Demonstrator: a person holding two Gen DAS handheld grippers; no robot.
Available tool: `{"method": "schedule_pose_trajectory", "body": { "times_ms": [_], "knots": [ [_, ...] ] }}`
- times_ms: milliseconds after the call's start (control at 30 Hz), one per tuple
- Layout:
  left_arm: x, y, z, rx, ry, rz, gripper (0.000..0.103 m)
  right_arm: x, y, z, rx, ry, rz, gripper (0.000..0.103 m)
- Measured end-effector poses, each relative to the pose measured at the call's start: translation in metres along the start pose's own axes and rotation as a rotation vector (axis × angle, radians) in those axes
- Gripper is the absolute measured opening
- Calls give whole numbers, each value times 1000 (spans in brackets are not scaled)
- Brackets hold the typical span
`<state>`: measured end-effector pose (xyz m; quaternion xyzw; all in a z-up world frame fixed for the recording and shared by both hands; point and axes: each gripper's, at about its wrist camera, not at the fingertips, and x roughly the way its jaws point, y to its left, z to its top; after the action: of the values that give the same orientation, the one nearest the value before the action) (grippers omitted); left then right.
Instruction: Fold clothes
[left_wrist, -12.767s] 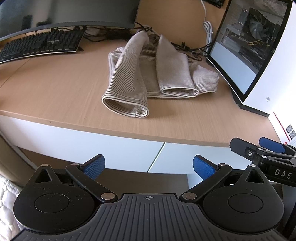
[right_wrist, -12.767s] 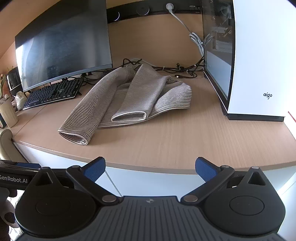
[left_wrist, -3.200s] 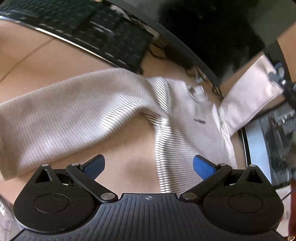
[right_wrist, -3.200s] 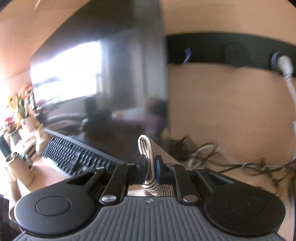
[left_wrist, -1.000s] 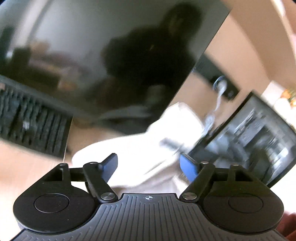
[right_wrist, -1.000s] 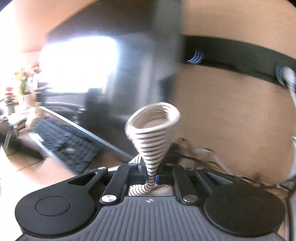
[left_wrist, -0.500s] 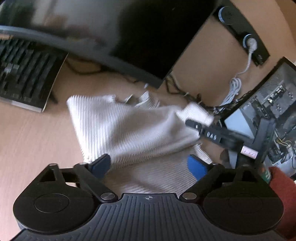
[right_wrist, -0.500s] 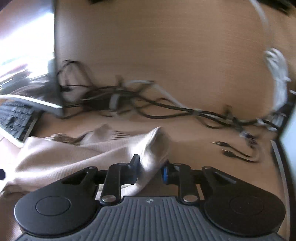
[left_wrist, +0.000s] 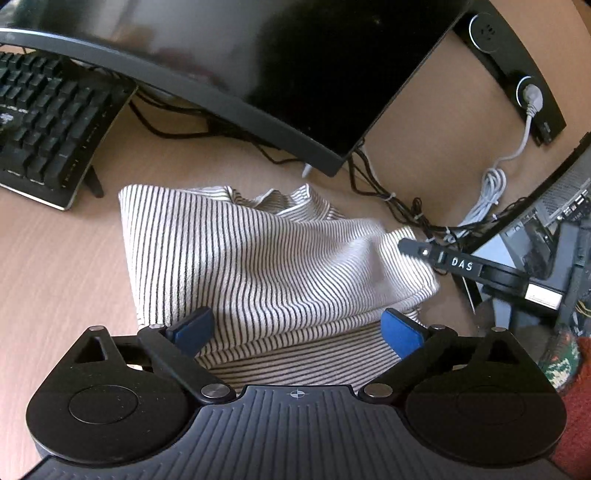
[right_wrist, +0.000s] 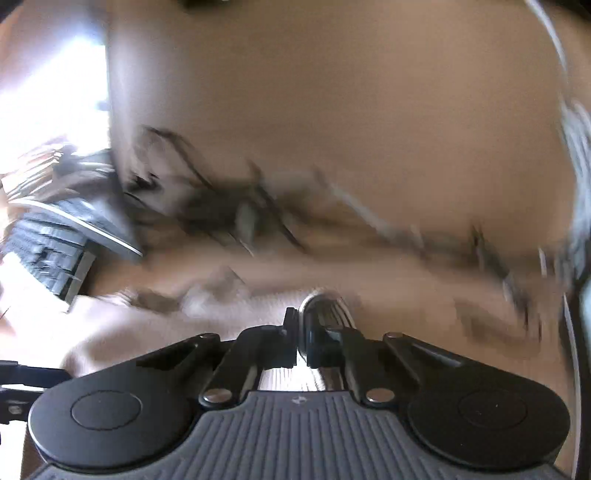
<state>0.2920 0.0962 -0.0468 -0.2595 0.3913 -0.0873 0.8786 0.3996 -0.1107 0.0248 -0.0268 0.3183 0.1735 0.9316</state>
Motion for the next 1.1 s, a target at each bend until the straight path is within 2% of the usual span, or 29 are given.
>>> {"method": "schedule_pose_trajectory", "body": {
  "times_ms": [67,133,200,333,433,500,600,700,800,933,1033,1100],
  "knots": [
    [-4,1,1,-8,-18,-5,103,-15,8,12,-51,-81,-4,4],
    [-3,2,2,-12,-19,-1,103,-22,4,21,-47,-106,8,4],
    [0,3,1,-16,-13,5,103,-14,-2,18,-45,-79,-22,4],
    [8,7,-4,-4,12,6,103,19,-18,-16,-43,58,-82,4],
    [10,7,-8,22,10,3,103,35,-20,-33,-61,110,-116,8],
    [8,9,-8,17,13,-4,103,32,-17,-24,-77,98,-150,14],
    [4,13,-7,-16,16,-13,103,22,-2,-1,-134,-4,-185,19],
    [-5,15,-6,-54,13,-16,103,28,6,19,-91,-3,-38,21],
    [-17,19,-8,-96,12,-19,103,64,17,22,-43,36,69,21],
    [-37,35,-19,-157,9,26,103,107,34,13,-17,78,129,22],
    [-51,50,-26,-214,-5,66,103,126,41,9,-25,93,131,38],
    [-56,60,-30,-258,-8,83,103,135,44,7,-51,121,129,40]
  ]
}}
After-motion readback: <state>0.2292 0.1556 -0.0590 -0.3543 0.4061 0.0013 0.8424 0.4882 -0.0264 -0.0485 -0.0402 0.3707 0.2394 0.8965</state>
